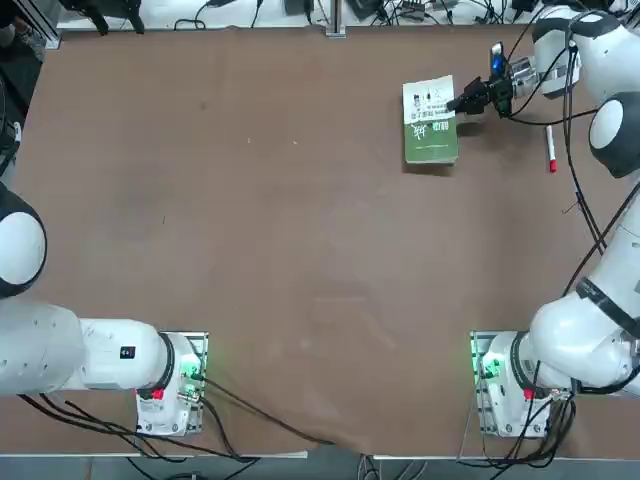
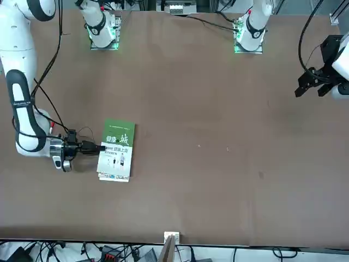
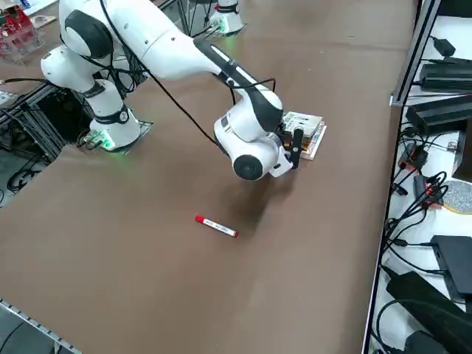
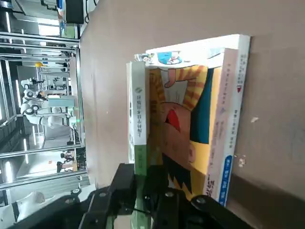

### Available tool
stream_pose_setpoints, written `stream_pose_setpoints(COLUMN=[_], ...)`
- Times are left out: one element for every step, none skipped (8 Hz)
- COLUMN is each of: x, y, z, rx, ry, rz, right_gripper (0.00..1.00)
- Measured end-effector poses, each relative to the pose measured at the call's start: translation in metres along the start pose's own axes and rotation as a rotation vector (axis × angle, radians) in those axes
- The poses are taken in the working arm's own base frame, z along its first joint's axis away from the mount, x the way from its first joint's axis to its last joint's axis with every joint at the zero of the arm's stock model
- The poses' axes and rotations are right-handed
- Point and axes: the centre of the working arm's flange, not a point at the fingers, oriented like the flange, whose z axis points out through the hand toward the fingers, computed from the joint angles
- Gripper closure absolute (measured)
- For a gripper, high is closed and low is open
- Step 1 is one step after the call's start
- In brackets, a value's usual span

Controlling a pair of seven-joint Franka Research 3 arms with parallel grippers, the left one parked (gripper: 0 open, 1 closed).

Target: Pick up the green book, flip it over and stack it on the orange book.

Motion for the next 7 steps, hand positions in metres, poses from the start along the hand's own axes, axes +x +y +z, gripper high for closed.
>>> stream_pose_setpoints(x=[-0.0014,-0.0030,-0.0040,-0.0043,-0.0043,-0.0042,-0.0042], y=[0.0034,0.0075,0.0113,0.0127,0.0128,0.0128,0.0129], z=[-0.0001,-0.0002,0.0004,0.0008,0.0008,0.0008,0.0008], rx=[0.001,0.002,0.003,0.002,0.002,0.002,0.002], ry=[0.001,0.002,0.003,0.003,0.003,0.004,0.004], rz=[0.005,0.010,0.014,0.015,0.014,0.014,0.012], right_gripper=[0.89,0.89,0.89,0.87,0.81,0.73,0.57])
